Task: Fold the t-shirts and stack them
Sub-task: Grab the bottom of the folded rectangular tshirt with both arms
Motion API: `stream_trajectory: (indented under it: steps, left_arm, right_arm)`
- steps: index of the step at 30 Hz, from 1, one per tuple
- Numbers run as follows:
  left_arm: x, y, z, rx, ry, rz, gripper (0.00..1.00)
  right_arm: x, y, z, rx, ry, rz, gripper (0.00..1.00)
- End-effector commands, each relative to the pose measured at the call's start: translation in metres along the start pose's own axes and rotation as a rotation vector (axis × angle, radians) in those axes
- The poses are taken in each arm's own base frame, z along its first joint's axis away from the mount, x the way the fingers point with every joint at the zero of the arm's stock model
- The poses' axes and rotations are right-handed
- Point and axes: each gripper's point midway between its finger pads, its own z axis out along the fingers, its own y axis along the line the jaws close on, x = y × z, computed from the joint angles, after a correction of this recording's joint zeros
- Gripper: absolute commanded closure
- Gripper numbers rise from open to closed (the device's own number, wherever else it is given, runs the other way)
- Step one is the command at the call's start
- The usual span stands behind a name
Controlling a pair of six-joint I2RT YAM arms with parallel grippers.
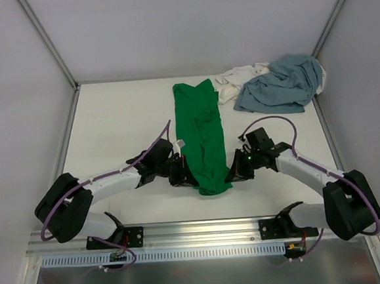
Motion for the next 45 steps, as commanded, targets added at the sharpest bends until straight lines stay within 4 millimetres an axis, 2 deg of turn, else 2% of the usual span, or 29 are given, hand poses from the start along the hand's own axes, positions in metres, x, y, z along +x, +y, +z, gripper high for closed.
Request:
stream_trajectory:
  steps: [1, 7, 16, 22, 28, 35, 45]
  left_arm:
    - [-0.012, -0.023, -0.012, 0.028, -0.047, 0.059, 1.00]
    - [-0.021, -0.029, -0.024, 0.004, -0.078, 0.083, 1.00]
    - [-0.044, -0.018, -0.043, -0.061, -0.149, 0.072, 1.00]
    - [-0.051, -0.018, -0.044, -0.070, -0.145, 0.078, 1.00]
    - [-0.051, -0.021, -0.042, -0.055, -0.137, 0.070, 1.00]
    - [-0.072, -0.029, -0.054, -0.084, -0.225, 0.180, 1.00]
    - [-0.079, -0.038, -0.054, -0.080, -0.222, 0.223, 1.00]
  right_arm:
    - [-0.001, 0.013, -0.007, -0.022, 0.041, -0.009, 0.99]
    - [-0.013, 0.025, -0.017, -0.035, 0.031, -0.015, 0.99]
    - [-0.030, 0.030, -0.026, -0.037, 0.015, -0.016, 0.99]
    - [-0.040, 0.032, -0.027, -0.037, 0.017, -0.016, 1.00]
    - [-0.039, 0.033, -0.026, -0.042, 0.020, -0.015, 1.00]
    - [-0.050, 0.034, -0.031, -0.020, -0.011, -0.065, 0.99]
    - [-0.061, 0.046, -0.035, -0.036, -0.024, -0.077, 0.99]
